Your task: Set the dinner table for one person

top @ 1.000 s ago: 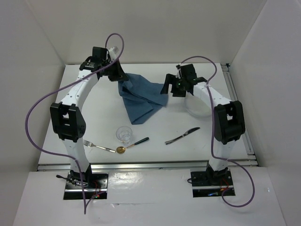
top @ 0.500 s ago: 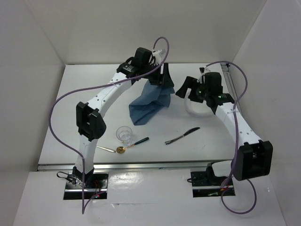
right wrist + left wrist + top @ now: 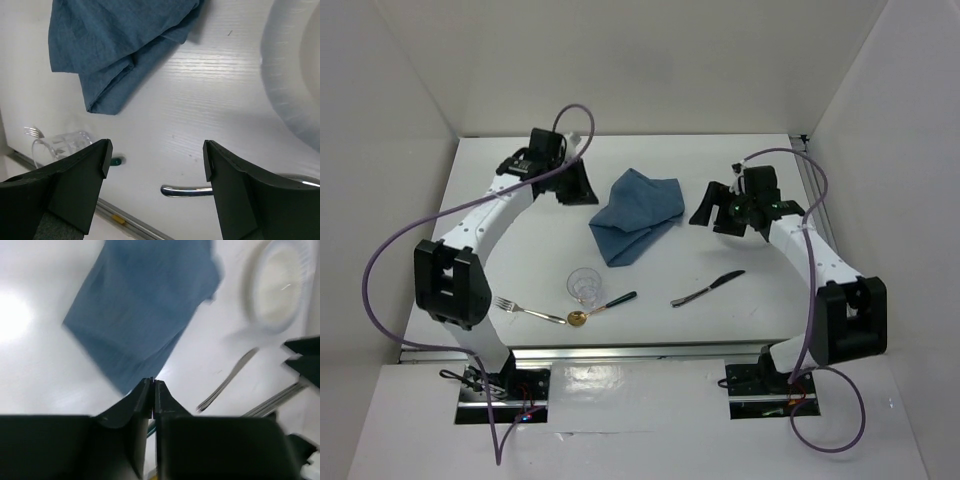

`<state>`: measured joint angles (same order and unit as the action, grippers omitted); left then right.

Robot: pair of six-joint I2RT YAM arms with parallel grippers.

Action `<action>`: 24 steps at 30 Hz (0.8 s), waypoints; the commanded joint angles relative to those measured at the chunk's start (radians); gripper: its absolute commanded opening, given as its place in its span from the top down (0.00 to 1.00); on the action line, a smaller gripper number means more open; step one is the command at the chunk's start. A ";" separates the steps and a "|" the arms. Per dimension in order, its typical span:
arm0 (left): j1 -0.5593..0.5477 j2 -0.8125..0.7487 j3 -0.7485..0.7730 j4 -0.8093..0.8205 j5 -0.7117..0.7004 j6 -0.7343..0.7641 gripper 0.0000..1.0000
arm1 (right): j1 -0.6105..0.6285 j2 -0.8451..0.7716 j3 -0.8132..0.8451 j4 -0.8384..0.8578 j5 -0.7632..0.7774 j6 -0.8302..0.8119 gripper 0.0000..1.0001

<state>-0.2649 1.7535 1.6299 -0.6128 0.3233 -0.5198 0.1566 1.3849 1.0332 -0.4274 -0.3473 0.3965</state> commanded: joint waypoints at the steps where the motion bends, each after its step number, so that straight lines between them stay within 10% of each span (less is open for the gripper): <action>1: -0.010 -0.073 -0.207 0.054 -0.060 -0.071 0.71 | 0.024 0.077 0.062 0.030 -0.071 0.097 0.16; 3: 0.000 -0.127 -0.359 0.140 -0.020 -0.083 0.34 | 0.052 0.164 0.083 0.117 -0.047 0.154 0.20; 5: 0.012 -0.127 -0.430 0.214 0.043 -0.097 0.18 | 0.052 0.283 0.143 0.169 -0.064 0.231 0.26; 13: 0.021 -0.051 -0.462 0.220 0.088 -0.097 0.20 | 0.052 0.560 0.361 0.226 -0.099 0.292 0.28; 17: -0.002 0.009 -0.476 0.271 0.132 -0.088 0.00 | 0.052 0.676 0.450 0.197 -0.108 0.292 0.19; 24: -0.011 0.112 -0.464 0.326 0.109 -0.131 0.17 | 0.052 0.747 0.525 0.188 -0.099 0.292 0.34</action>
<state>-0.2729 1.8580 1.1618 -0.3538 0.4164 -0.6239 0.2050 2.1101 1.4986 -0.2596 -0.4404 0.6811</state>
